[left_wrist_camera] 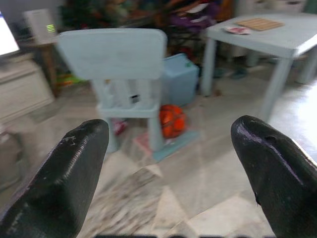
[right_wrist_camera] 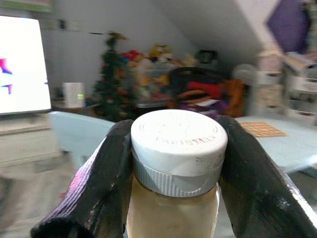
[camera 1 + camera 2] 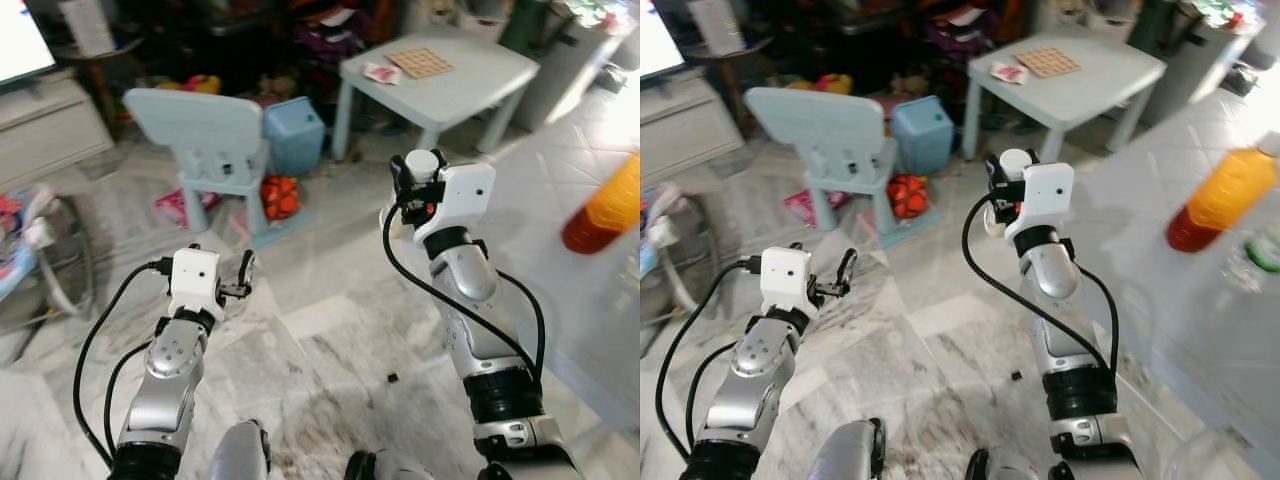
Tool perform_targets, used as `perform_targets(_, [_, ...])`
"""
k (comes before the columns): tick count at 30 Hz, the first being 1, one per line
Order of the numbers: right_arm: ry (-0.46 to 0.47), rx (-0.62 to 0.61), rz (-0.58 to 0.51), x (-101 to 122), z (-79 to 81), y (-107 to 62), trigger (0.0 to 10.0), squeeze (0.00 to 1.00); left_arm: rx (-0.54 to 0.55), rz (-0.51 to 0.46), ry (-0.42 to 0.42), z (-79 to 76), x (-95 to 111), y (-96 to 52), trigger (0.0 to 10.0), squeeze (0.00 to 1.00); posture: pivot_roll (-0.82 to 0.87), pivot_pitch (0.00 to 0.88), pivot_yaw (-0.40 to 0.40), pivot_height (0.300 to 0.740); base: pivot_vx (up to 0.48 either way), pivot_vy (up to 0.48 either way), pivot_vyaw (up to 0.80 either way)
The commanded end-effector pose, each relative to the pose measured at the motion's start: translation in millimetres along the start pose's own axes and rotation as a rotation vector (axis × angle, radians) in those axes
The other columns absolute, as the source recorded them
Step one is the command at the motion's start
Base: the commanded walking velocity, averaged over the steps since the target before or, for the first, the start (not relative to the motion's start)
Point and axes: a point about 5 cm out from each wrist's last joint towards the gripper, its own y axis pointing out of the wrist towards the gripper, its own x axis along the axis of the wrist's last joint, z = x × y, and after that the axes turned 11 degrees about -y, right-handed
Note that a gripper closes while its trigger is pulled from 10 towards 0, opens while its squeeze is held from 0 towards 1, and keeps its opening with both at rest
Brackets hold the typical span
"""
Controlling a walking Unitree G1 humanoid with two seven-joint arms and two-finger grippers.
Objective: Restocking fridge
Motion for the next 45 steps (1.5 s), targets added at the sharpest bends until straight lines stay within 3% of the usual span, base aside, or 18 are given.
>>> perform_targets(1, [0.001,0.017,-0.039,10.6,2.4,2.3,10.0,0.0,0.001,-0.003,0.001,-2.3,0.6,-0.5,10.0,0.0,0.07,0.036,-0.027,0.74,0.0,0.0,0.8])
perform_targets(8, [0.028,0.012,-0.003,8.8,0.4,4.2,10.0,0.0,0.016,-0.004,0.012,-2.1,0.1,-0.8,10.0,0.0,0.07,0.049,-0.025,0.74,0.0,0.0,0.8])
perform_targets(16, [0.076,-0.015,0.039,5.0,0.4,1.6,10.0,0.0,0.064,-0.037,0.032,9.0,5.9,0.4,10.0,0.0,0.07,0.055,-0.024,0.74,0.0,0.0,0.8])
perform_targets(29, [0.097,-0.009,0.056,4.1,3.5,-0.3,10.0,0.0,0.075,-0.017,0.024,5.0,2.0,1.3,10.0,0.0,0.07,0.058,-0.022,0.74,0.0,0.0,0.8])
perform_targets(45, [0.108,0.007,0.065,3.7,5.8,0.2,10.0,0.0,0.08,-0.037,0.062,4.2,4.4,3.0,10.0,0.0,0.07,0.065,-0.024,0.74,0.0,0.454,0.8])
